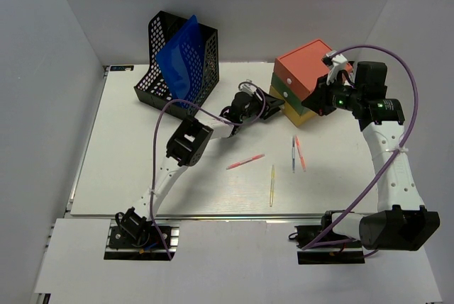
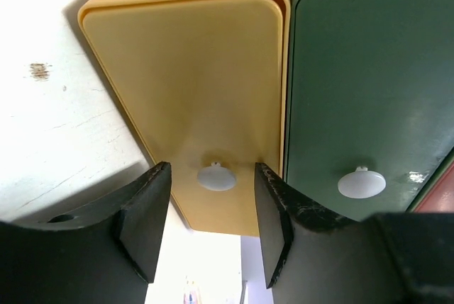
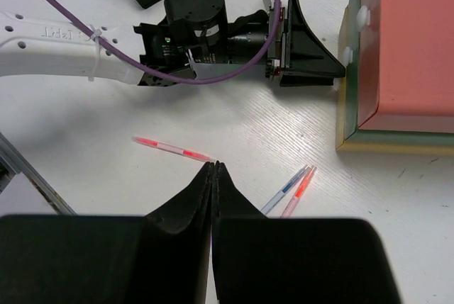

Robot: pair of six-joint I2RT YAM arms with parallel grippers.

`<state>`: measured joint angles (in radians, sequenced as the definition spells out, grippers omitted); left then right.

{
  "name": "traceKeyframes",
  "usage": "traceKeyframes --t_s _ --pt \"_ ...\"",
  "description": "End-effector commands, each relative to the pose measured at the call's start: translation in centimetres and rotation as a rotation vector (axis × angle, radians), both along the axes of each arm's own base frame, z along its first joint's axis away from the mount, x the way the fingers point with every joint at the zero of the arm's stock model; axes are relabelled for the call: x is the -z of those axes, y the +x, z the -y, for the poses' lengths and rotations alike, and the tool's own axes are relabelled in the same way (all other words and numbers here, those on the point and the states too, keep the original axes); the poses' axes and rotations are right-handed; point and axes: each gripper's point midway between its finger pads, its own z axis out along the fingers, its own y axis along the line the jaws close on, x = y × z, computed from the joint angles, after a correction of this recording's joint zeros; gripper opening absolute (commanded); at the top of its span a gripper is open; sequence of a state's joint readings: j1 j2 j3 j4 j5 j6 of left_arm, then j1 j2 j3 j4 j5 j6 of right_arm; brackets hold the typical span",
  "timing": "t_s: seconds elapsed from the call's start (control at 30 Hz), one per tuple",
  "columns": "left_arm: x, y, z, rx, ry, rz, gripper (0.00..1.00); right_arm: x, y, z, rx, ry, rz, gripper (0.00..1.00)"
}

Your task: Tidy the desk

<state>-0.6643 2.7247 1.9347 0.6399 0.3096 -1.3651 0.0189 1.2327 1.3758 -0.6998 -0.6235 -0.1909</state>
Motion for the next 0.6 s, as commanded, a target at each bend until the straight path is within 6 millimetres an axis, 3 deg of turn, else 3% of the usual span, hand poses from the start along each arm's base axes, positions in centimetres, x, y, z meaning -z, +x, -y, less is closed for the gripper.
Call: traceKeyframes --t_s 0.0,0.2,0.57 --pt "-0.79 -0.39 1.18 0.016 0.003 -0.004 0.6 -0.77 0.38 0.69 0.013 0.024 0.034 0.0" --pt "-0.84 -0.41 1.91 0.016 -0.015 -0.015 0.53 -0.81 0.51 0.79 0.01 0.032 0.044 0.0" --pt "-0.54 -1.26 1.88 0.015 -0.022 -0.032 0.3 -0.83 0.55 0.6 -0.001 0.05 0.048 0.0"
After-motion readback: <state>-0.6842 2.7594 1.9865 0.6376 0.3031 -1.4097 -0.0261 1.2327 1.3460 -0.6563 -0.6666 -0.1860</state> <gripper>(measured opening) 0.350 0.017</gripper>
